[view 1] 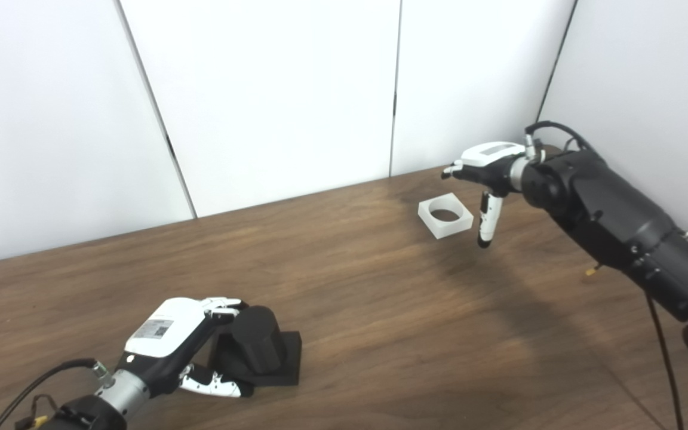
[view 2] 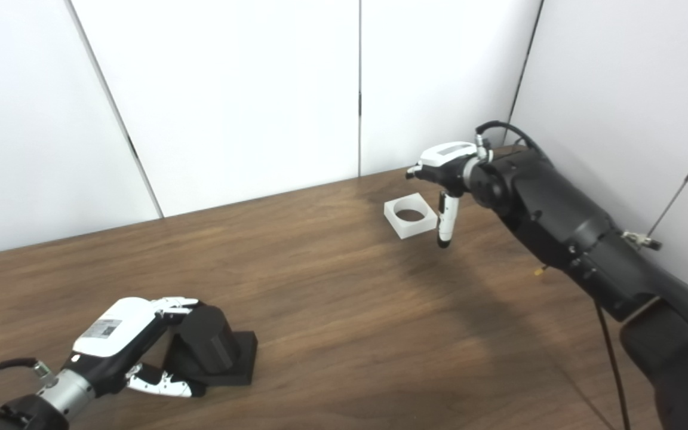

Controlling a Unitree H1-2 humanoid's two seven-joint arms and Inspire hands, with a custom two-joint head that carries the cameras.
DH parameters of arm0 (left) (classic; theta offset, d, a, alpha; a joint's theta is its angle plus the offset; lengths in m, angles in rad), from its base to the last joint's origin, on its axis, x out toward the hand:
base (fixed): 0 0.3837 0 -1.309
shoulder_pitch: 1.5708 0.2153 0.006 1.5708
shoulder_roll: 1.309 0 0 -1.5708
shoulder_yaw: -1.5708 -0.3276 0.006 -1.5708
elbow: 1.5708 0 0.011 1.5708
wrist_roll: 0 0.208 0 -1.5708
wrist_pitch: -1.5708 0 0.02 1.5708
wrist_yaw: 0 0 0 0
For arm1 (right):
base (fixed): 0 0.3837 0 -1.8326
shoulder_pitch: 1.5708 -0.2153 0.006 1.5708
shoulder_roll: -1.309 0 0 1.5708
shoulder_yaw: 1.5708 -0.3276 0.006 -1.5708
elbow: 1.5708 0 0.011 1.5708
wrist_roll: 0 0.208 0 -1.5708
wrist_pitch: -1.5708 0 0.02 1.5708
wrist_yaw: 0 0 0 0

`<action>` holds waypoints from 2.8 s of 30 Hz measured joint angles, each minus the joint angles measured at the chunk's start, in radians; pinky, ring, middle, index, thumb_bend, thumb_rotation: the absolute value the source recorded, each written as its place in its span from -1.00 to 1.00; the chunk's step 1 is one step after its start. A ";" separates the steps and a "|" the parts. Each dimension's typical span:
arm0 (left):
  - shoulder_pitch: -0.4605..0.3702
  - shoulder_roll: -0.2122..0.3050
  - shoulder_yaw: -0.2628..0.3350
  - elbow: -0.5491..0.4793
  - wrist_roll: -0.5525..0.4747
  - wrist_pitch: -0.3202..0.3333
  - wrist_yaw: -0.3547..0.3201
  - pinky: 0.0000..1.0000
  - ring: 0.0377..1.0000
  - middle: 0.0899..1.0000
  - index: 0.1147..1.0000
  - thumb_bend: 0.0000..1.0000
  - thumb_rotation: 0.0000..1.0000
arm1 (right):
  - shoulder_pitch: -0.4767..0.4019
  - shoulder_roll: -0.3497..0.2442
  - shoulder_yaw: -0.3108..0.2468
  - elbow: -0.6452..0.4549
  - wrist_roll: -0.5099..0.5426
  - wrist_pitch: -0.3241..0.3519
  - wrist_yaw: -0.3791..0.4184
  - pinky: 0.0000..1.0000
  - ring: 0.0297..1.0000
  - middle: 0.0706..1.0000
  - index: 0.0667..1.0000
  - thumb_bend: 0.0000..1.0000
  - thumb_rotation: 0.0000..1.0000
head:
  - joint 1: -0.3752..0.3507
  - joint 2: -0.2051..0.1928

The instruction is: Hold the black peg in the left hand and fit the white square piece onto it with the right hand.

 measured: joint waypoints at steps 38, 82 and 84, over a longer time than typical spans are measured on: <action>0.025 0.000 0.010 -0.031 0.000 0.019 -0.003 0.61 0.69 0.66 -0.15 0.05 -0.89 | -0.078 0.160 0.043 0.355 -0.033 -0.079 -0.240 0.46 0.74 0.77 0.60 0.57 -0.70 | 0.041 0.021; 0.034 0.004 0.012 -0.045 -0.010 0.027 -0.012 0.56 0.68 0.66 -0.15 0.05 -0.89 | -0.075 0.139 0.057 0.383 -0.028 -0.079 -0.288 0.36 0.67 0.70 0.48 0.55 -0.70 | 0.038 0.051; 0.034 0.004 0.012 -0.045 -0.010 0.027 -0.012 0.56 0.68 0.66 -0.15 0.05 -0.89 | -0.073 0.135 0.057 0.380 -0.028 -0.079 -0.288 0.36 0.66 0.69 0.46 0.55 -0.68 | 0.038 0.055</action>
